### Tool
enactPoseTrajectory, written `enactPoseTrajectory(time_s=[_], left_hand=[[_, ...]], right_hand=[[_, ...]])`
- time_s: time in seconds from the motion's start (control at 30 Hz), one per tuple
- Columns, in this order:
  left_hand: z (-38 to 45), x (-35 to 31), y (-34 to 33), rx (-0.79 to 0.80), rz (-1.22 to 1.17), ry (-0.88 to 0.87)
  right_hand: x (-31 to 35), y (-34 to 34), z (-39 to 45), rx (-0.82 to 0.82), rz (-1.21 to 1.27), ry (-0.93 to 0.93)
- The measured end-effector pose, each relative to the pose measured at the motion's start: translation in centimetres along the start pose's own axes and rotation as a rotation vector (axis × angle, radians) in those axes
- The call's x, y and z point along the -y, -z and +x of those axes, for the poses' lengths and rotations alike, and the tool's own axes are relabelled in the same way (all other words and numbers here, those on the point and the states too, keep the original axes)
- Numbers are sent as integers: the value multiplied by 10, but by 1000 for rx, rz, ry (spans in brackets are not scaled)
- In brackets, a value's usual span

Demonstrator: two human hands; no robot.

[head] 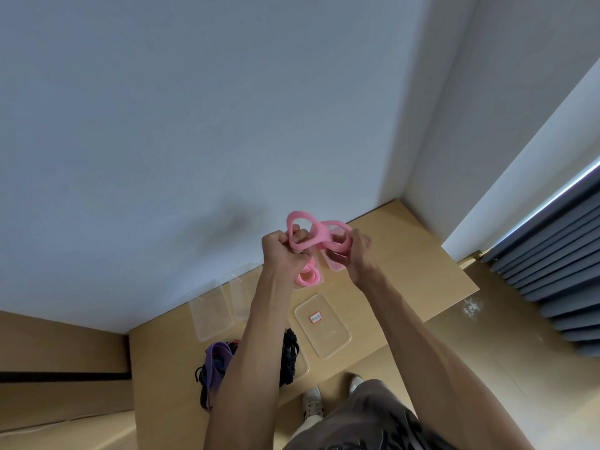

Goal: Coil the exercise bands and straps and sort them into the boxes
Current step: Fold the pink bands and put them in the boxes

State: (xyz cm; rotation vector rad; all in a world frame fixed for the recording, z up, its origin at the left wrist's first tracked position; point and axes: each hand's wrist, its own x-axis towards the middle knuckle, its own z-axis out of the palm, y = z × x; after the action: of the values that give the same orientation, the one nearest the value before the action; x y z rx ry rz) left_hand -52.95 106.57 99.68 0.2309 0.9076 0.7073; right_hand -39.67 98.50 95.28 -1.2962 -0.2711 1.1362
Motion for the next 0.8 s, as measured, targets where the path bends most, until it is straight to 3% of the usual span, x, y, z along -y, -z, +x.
enactPoseTrajectory(time_s=[0.07,0.23,0.5,0.63,0.8], left_hand=[[2,-3,3,-20,-11,-24],[9,9,2,-118,303,-44],[28,25,3,-263,792,-339],[27,28,6,-149,669,-200],[24,28,10,-151,634,-205]], right_hand=[[-2,10,3,-8,75,-59],[-8,9,1,50,19,-54],[-3,9,6,47,-64,21],[4,9,7,25,-79,44],[0,14,4,-4,-129,162]])
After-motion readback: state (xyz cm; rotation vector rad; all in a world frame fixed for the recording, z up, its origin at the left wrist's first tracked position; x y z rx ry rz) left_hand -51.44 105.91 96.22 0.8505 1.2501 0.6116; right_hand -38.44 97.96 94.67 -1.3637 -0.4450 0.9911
